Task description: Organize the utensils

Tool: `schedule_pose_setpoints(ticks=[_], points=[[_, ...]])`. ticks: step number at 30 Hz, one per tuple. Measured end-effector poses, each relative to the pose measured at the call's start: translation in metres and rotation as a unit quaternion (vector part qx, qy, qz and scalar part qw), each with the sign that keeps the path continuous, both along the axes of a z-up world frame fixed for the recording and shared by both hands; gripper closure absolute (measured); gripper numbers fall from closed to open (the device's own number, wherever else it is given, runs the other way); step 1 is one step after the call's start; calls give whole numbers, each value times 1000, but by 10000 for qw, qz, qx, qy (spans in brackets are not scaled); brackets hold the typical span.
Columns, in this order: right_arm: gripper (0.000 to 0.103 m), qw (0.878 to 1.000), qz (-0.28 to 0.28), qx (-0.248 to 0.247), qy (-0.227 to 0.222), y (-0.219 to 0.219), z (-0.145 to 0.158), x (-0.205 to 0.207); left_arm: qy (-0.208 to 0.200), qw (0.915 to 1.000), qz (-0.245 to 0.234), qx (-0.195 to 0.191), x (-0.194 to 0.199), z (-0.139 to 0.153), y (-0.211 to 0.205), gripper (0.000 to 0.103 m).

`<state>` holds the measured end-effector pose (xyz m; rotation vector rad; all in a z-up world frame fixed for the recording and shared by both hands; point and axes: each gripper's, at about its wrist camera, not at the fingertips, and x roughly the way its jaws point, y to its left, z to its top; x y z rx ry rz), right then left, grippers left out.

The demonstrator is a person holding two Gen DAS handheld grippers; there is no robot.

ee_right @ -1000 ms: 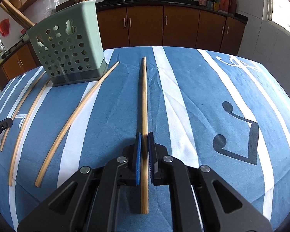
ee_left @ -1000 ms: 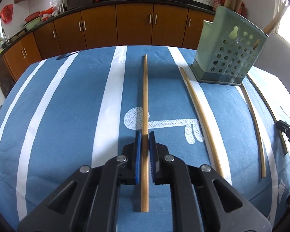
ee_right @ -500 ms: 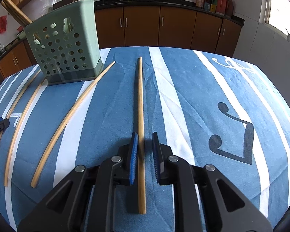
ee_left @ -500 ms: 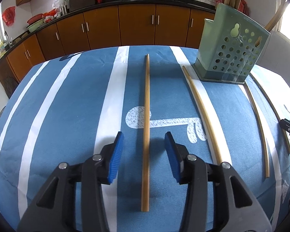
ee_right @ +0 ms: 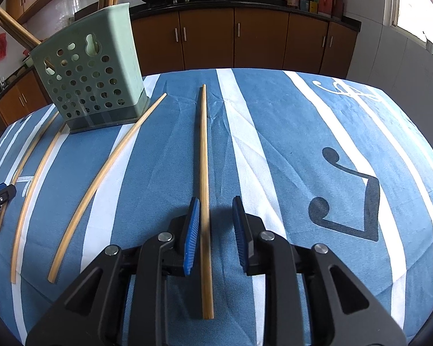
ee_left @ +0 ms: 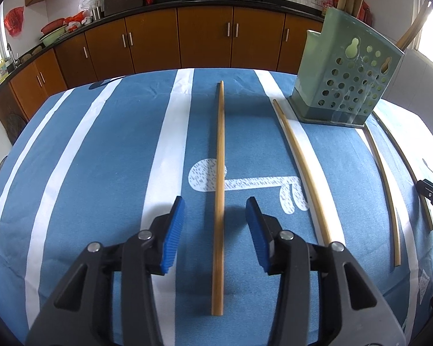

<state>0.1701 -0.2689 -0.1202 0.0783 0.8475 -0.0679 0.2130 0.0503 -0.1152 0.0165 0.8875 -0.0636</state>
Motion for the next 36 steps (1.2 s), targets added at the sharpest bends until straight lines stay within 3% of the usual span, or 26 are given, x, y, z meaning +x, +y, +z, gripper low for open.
schedule_pose_setpoints(ticks=[25, 28, 30, 33, 36], points=[[78, 10000, 9, 6, 2, 1, 0, -1, 9, 10000, 24, -33, -2, 1, 1, 60], [78, 10000, 75, 19, 2, 1, 0, -7, 14, 10000, 0, 55, -11, 1, 0, 67], [80, 9999, 125, 86, -1, -1, 0, -12, 6, 10000, -53, 68, -20, 2, -1, 81], [94, 9998, 138, 170, -12, -4, 0, -18, 13, 10000, -86, 23, -30, 2, -2, 95], [95, 9996, 141, 222, -39, -10, 1, -22, 18, 9999, -102, 74, -34, 3, -2, 95]])
